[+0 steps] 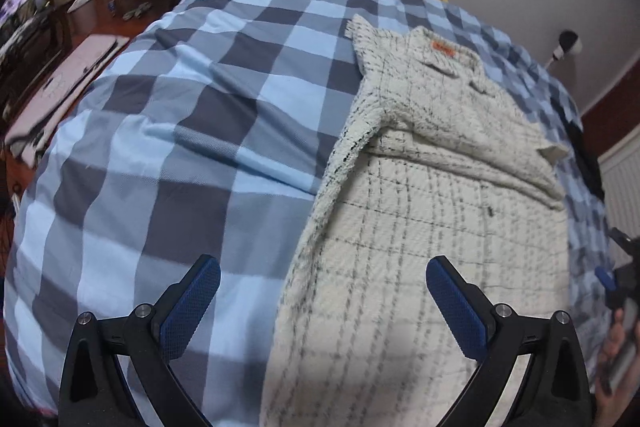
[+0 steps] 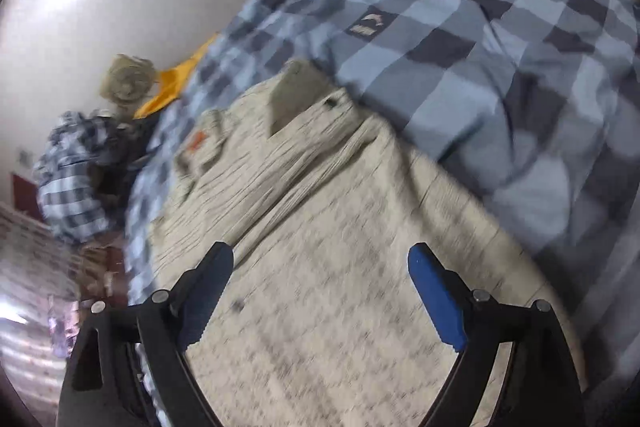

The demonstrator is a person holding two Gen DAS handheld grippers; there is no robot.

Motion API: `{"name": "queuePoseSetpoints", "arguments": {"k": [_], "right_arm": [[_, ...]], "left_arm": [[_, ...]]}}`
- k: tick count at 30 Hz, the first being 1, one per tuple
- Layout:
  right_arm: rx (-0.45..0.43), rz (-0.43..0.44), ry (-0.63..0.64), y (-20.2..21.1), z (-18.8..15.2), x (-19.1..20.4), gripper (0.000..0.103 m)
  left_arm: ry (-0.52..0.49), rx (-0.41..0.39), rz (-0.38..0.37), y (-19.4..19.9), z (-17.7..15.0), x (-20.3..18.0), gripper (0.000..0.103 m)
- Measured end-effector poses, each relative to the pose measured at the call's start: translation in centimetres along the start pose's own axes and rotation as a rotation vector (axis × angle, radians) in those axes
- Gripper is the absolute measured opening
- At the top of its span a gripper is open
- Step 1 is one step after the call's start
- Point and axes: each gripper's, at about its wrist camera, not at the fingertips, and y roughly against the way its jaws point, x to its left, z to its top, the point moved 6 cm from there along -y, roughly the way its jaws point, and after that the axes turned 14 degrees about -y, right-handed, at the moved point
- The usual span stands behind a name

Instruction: Fold small clothes

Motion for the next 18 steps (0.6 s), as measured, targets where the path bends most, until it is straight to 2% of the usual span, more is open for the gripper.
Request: {"name": "queuePoseSetpoints", "arguments": {"k": [2,3,5,7,10,11,12,13,14,15,16,18], "right_arm": [[0.045,-0.02,0.036,-1.9,0.4,-0.6,0.087],[0.111,-0.027,0.043,-3.3,-0.3,-0.3,0.087],[0.177,-0.001,0.041,-4.4,-0.5,-0.2,0.087],[0.172,-0.005,0.073,-5.0,-0.4,0.5,0.087],[0.172,-0.032,0.115,-5.9,-0.1,0.8,0.087],[0.191,-0.025,0.106,-6.0,-0.3,0.6,0.087],[0.205,-0.017,0.097,-6.0,-0.6,0.3,0.087],[0.209,-0.013,0.093,-5.7,-0.8,0.1,0.087],[0.207,-0.012,0.094,-5.4,-0.8,0.0,0.087],[0.205,-0.012,0.096,-5.1,-0.9,-0.1,0.087],[0.209,-0.004,0.095,-4.6,-1.0,-0.1,0.087],[0.215,0.017,0.095,-4.2,-1.0,0.1,0.087]], "left_arm": [[-0.036,-0.001,0.021,-1.5,0.9,-0.2,0.103],[-0.071,0.001,0.035,-2.3,1.6,-0.4,0.103],[-0.166,-0.015,0.109,-3.5,3.4,-0.8,0.103],[-0.289,-0.022,0.192,-5.3,5.2,-1.6,0.103],[-0.441,0.033,0.264,-8.8,6.8,-2.7,0.103],[-0.468,0.029,0.3,-9.4,7.2,-2.7,0.094],[-0.476,0.019,0.372,-10.0,7.8,-2.4,0.068],[-0.47,0.031,0.419,-10.5,8.2,-1.8,0.053],[-0.45,0.063,0.417,-11.1,8.3,-1.2,0.042],[-0.388,0.107,0.356,-11.9,8.4,-0.3,0.033],[-0.305,0.127,0.262,-12.4,8.3,0.7,0.027],[-0.206,0.129,0.168,-12.7,8.2,2.3,0.024]]}}
